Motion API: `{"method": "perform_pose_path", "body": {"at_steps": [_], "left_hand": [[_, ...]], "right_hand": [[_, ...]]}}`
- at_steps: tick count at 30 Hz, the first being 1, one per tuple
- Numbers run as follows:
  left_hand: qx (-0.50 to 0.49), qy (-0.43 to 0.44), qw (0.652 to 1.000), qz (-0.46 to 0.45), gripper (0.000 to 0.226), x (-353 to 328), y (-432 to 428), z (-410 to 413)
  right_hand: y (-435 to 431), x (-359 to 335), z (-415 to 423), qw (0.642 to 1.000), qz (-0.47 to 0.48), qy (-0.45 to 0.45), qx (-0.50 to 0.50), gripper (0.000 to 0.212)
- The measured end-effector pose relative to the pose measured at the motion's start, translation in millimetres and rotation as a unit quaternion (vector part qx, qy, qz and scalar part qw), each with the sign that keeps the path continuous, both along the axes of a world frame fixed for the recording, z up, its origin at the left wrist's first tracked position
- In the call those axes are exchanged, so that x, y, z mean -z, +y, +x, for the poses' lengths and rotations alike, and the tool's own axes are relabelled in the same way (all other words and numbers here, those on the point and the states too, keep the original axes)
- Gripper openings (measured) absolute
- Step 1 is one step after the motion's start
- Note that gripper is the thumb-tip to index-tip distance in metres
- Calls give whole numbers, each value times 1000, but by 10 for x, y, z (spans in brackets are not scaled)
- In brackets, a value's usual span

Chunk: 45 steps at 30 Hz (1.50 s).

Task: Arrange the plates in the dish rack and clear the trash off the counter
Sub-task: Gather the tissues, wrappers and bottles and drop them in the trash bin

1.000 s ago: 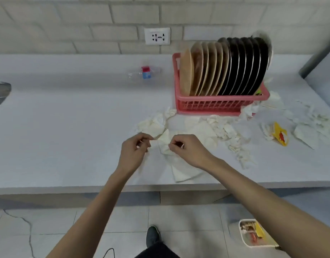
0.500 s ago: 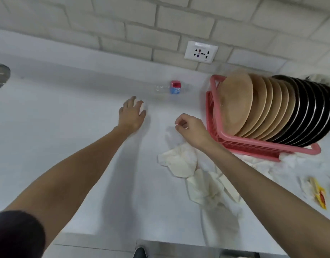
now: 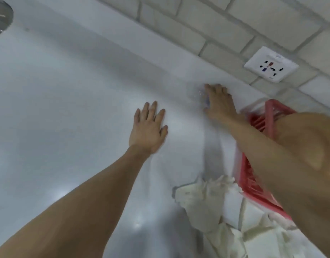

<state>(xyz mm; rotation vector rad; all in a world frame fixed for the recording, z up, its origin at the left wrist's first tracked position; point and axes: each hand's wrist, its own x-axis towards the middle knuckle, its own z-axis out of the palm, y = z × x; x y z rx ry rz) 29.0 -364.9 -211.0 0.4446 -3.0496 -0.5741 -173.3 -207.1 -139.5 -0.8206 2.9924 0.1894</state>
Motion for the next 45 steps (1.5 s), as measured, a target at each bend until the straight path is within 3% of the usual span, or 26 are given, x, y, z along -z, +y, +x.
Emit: {"method": "perform_pose_path", "body": {"at_steps": [4, 10, 16, 25, 31, 36, 38, 41, 45], "left_hand": [[2, 5, 1000, 2, 59, 19, 4, -43], [-13, -2, 1000, 17, 58, 35, -58, -11], [-19, 11, 1000, 17, 58, 65, -75, 30], [-13, 49, 999, 8, 52, 81, -93, -15], [-47, 96, 983, 148, 35, -120, 147, 317], [56, 36, 954, 292, 30, -345, 555, 937], [92, 9, 951, 296, 32, -345, 657, 1055], [114, 9, 967, 226, 27, -271, 772, 1165], [36, 70, 946, 316, 24, -230, 802, 1241]], "right_hand": [[-303, -11, -211, 998, -44, -34, 23, 32], [-611, -31, -155, 991, -84, -77, 72, 17], [-524, -11, 451, 990, -44, -109, 72, 41], [237, -590, 1478, 983, -126, -111, 75, 26], [1016, -873, 2087, 965, -196, -128, 119, 28], [1496, -866, 2472, 921, -301, -178, 171, 33], [1645, -824, 2595, 903, -328, -211, 181, 41], [1865, -779, 2723, 913, -307, -195, 184, 59], [2080, -739, 2828, 903, -300, -200, 236, 55]]}}
